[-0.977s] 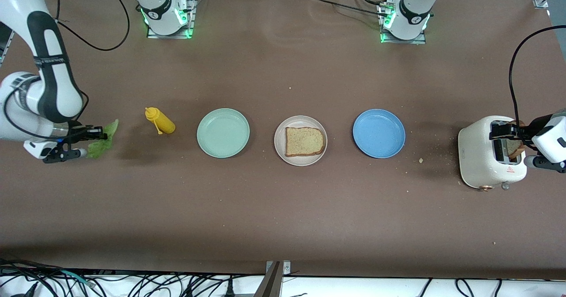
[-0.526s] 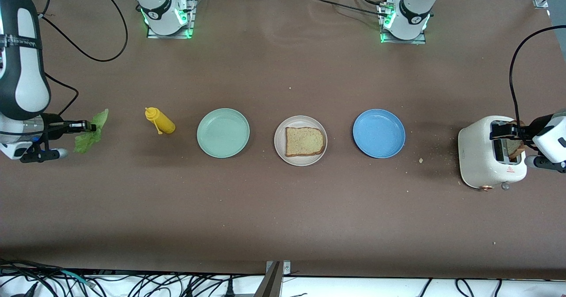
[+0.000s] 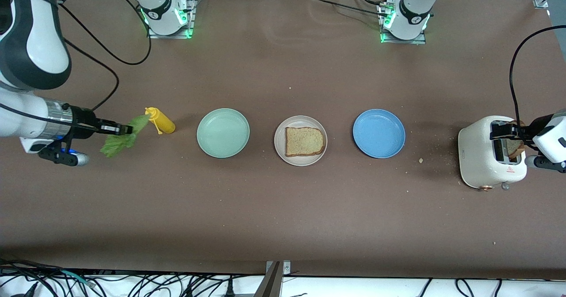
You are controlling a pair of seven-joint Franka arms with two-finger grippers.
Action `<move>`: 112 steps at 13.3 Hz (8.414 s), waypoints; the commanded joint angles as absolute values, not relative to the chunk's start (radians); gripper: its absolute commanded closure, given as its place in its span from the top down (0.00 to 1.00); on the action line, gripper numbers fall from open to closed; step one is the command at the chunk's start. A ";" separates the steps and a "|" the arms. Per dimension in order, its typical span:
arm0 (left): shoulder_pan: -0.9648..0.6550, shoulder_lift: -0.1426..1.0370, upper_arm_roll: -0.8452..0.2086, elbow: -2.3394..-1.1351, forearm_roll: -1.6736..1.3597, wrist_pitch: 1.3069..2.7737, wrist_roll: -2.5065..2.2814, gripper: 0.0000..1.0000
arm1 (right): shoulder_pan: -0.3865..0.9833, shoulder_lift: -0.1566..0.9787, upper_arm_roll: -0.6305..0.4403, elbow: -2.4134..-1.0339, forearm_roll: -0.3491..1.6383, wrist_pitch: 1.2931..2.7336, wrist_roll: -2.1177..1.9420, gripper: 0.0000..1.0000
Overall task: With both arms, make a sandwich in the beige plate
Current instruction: 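Carry the lettuce leaf over the toast on the beige plate, right gripper, then lower the lettuce onto the toast and open the right gripper, then withdraw the right gripper to its side while the left gripper grips toast, then lift the second toast slice out of the toaster with the left gripper, then carry the toast slice over the lettuce on the beige plate, left gripper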
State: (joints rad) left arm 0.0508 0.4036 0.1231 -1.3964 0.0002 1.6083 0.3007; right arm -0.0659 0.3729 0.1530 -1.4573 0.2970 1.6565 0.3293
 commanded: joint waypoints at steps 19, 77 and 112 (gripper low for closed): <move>0.055 0.405 0.121 -1.394 0.018 1.608 0.318 1.00 | 0.512 0.817 0.302 -1.476 0.325 2.585 1.592 0.00; 0.258 0.454 0.107 -1.425 -0.060 1.666 0.454 0.00 | -0.153 0.238 0.184 -1.466 -0.084 1.635 0.118 1.00; -0.325 0.926 0.115 -1.236 -1.206 1.449 0.325 0.00 | -0.156 0.235 0.179 -1.465 -0.083 1.637 0.118 1.00</move>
